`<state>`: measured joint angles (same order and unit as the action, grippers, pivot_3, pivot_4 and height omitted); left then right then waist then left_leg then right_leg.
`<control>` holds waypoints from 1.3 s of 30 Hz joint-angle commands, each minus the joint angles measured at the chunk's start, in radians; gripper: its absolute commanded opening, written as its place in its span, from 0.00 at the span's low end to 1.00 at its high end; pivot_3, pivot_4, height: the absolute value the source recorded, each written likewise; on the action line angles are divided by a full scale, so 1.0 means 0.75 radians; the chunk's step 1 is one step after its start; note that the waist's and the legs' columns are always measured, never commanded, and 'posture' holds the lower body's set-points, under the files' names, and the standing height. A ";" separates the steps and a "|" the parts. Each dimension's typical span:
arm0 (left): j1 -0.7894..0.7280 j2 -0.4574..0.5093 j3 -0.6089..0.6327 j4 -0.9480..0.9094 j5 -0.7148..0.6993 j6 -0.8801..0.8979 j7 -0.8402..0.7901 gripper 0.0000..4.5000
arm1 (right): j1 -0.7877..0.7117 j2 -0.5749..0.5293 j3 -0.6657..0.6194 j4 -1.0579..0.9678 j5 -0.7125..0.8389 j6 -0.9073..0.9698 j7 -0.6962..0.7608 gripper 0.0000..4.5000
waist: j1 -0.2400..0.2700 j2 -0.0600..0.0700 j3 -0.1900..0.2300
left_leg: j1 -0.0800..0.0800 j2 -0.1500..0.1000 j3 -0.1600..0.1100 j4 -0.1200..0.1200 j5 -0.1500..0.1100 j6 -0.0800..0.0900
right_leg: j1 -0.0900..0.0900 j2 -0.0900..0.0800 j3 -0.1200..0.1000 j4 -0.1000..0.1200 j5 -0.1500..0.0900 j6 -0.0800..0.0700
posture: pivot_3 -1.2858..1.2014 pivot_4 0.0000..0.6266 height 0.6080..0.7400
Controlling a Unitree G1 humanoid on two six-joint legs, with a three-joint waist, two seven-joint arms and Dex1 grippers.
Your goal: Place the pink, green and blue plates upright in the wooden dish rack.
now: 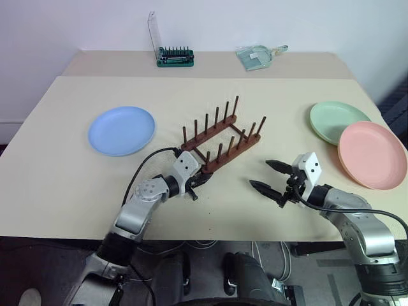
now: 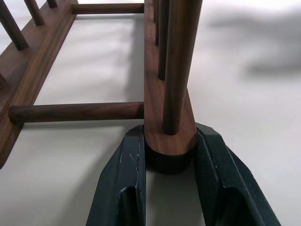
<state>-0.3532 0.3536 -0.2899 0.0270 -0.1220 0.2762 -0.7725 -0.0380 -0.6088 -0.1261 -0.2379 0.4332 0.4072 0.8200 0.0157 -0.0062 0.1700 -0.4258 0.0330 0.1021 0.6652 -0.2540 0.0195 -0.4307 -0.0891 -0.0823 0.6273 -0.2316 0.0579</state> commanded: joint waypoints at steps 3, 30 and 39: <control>-0.139 0.074 -0.034 0.112 -0.094 -0.108 -0.380 0.18 | 0.086 -0.106 -0.064 -0.031 0.019 0.001 0.081 1.00 | 0.001 -0.001 0.000 | -0.001 0.000 0.000 0.000 0.000 0.001 | 0.000 0.000 -0.001 -0.001 0.000 0.001 | 0.52 0.24 1.00; 0.030 0.243 0.179 0.056 -0.191 -0.107 -0.513 0.76 | 0.210 -0.200 -0.139 -0.035 -0.013 -0.029 0.091 0.71 | -0.010 -0.002 0.002 | 0.000 0.002 0.000 0.000 -0.001 0.001 | -0.001 0.001 0.000 0.001 -0.001 0.001 | 0.52 0.24 1.00; 0.160 0.245 0.018 -0.201 -0.140 0.032 -0.454 0.00 | 0.146 -0.176 -0.008 0.001 -0.129 -0.041 0.044 0.00 | -0.001 -0.002 0.002 | 0.000 -0.001 0.000 0.000 -0.001 0.001 | 0.000 -0.006 -0.001 0.000 -0.001 0.001 | 0.52 0.24 1.00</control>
<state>-0.2266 0.5425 -0.2479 -0.0906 -0.2447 0.2851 -1.1331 0.0856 -0.7444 -0.1273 -0.2322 0.3520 0.3948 0.8664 0.0151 -0.0078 0.1713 -0.4260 0.0320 0.1022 0.6655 -0.2548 0.0202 -0.4303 -0.0939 -0.0831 0.6269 -0.2323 0.0589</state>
